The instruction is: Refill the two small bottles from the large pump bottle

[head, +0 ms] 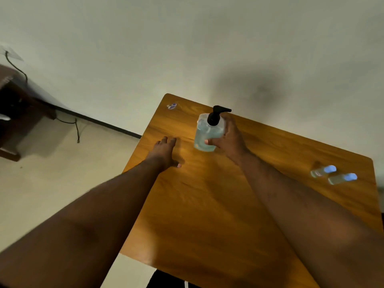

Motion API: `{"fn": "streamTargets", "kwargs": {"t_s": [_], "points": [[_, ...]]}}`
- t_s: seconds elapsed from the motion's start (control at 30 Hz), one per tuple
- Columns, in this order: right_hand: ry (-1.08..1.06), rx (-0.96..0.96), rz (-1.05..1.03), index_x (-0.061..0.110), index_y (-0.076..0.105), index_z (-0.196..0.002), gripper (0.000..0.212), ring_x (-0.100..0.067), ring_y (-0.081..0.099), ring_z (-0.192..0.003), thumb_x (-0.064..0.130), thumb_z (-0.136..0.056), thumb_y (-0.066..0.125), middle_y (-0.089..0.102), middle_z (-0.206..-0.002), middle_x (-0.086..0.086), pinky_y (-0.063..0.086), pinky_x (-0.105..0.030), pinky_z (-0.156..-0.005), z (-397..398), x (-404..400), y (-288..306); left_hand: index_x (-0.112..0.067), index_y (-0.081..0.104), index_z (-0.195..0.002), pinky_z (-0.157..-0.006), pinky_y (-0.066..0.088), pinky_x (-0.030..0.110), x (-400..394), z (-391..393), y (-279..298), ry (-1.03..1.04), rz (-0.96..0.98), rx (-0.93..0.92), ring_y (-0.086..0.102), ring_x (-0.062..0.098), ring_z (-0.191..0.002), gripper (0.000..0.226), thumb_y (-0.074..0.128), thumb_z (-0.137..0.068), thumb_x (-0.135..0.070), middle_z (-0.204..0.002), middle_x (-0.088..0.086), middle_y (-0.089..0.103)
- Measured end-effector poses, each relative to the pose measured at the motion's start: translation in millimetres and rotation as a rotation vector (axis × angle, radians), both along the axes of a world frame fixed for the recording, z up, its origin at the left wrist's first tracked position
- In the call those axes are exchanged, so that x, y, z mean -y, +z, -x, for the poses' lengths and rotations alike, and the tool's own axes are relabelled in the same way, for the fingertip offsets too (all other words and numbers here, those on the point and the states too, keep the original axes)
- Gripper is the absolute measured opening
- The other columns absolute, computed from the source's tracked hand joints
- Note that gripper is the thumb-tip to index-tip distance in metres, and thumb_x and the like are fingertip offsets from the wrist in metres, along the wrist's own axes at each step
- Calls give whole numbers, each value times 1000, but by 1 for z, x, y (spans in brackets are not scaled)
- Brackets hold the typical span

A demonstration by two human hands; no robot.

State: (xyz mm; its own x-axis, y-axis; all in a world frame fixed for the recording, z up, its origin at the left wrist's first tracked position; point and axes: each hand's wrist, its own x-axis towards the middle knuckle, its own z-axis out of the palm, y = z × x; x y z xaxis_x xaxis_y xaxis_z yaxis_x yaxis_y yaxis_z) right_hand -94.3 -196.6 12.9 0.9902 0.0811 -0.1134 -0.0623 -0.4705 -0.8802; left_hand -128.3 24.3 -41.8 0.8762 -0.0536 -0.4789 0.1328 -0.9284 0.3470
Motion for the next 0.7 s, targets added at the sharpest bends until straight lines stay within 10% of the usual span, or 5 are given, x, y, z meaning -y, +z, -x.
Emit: {"fn": "streamTargets", "kwargs": {"t_s": [0.7], "points": [[-44,-86,-6,22,34,-137,96,-23,50,-121,14,-59,89,49,-136,-3,52,-44,-94,-75,-42,-28,-20,28,-146,-104,42,53,-17,-89,-43,-83,-72,-26,31,40,-137,92,82,-73,-29,-151,14,29]]}}
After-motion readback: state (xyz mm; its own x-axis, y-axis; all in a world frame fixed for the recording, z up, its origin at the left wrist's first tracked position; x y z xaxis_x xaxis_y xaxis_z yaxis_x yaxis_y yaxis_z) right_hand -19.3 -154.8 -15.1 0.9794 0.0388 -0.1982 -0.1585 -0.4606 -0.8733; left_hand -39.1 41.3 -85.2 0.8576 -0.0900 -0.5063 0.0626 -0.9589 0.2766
